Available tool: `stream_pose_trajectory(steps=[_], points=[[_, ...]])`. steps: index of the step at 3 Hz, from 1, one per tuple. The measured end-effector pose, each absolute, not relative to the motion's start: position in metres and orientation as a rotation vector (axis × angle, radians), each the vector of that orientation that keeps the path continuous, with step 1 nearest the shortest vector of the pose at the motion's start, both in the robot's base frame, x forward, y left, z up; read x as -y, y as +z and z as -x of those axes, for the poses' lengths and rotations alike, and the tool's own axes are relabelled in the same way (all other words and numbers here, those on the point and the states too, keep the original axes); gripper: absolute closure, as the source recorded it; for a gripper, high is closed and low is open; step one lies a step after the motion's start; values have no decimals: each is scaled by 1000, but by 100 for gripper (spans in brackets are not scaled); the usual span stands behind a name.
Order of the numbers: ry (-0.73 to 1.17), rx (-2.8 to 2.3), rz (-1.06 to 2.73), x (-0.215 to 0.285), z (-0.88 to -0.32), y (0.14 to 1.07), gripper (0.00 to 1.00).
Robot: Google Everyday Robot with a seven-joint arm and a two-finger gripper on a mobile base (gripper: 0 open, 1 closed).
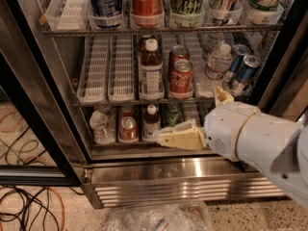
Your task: Pick 7up can from top shelf of fridge
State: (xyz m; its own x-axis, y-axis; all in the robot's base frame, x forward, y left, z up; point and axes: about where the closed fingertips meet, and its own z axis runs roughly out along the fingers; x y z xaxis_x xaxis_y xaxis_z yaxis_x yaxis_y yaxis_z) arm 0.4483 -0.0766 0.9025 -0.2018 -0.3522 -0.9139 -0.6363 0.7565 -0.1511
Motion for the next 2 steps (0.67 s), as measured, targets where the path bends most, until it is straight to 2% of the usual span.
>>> stream_pose_trajectory(steps=[1, 2], points=[[269, -1784, 567, 102, -467, 893, 0], [240, -1748, 304, 160, -486, 890, 0]])
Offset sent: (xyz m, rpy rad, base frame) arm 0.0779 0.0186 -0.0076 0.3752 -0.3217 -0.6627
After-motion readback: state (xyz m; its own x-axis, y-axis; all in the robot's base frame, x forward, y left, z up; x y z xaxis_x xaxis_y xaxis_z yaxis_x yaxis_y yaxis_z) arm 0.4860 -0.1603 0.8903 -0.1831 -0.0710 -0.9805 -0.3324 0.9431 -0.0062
